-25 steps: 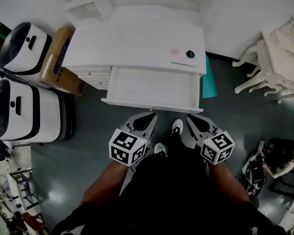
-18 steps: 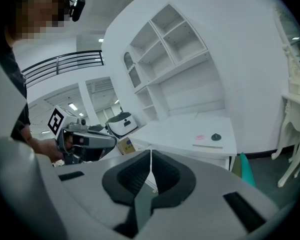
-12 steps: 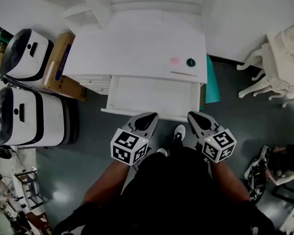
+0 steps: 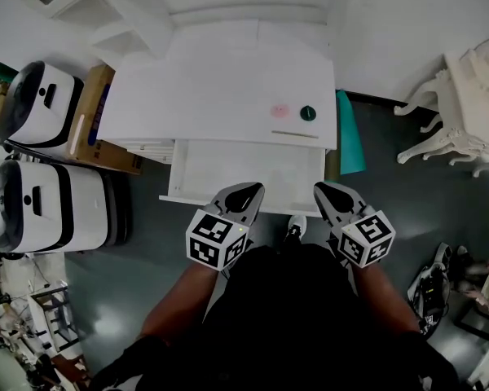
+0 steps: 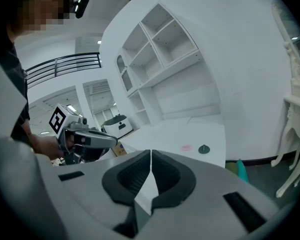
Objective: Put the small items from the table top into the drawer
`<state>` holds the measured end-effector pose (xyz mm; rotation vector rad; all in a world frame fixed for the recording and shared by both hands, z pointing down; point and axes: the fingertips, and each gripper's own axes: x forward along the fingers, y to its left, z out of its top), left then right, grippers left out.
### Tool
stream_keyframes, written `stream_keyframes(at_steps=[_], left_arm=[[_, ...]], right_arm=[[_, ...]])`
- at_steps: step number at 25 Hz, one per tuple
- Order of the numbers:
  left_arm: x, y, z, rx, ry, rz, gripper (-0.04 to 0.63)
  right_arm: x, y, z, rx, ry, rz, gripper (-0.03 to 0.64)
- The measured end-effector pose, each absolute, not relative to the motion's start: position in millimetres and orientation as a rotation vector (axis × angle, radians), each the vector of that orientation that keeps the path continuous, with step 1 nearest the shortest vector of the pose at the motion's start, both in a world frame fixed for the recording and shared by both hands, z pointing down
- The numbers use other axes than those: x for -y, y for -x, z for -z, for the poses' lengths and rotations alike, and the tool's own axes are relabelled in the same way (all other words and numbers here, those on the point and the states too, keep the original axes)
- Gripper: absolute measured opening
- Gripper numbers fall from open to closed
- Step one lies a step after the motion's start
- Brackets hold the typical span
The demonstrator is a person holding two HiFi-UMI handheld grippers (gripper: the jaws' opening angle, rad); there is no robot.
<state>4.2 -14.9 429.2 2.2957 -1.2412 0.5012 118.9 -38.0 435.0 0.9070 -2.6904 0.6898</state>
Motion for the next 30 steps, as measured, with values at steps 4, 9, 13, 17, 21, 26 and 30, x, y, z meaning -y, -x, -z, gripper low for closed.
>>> stream_keyframes(at_steps=[4, 9, 13, 17, 21, 26, 30], left_arm=[[31, -10, -439, 1.268, -2.268, -0.522, 0.003], [46, -9, -448, 1.320, -2.224, -0.531, 0.003], [45, -6, -458, 1.314, -2.193, -0.572, 0.003], [49, 1, -465, 1.303, -2.180, -0.587, 0.003], [57, 11, -469, 1.273, -2.187, -0.591, 0.003], [66, 26, -477, 1.209, -2.217, -0.620, 0.003], [77, 40, -481, 1.176, -2.233, -0.627, 0.003]], right_arm=[[55, -125, -445, 2.690, -0.870, -0.690, 0.028], [72, -127, -456, 2.691, -0.815, -0.670, 0.028], [84, -124, -467, 2.677, -0.790, -0.722, 0.028], [90, -118, -472, 2.669, -0.778, -0.718, 0.028], [98, -109, -476, 2.638, -0.794, -0.662, 0.028], [113, -100, -485, 2.571, -0.882, -0.590, 0.028], [128, -89, -497, 2.508, -0.944, -0.564, 0.028]])
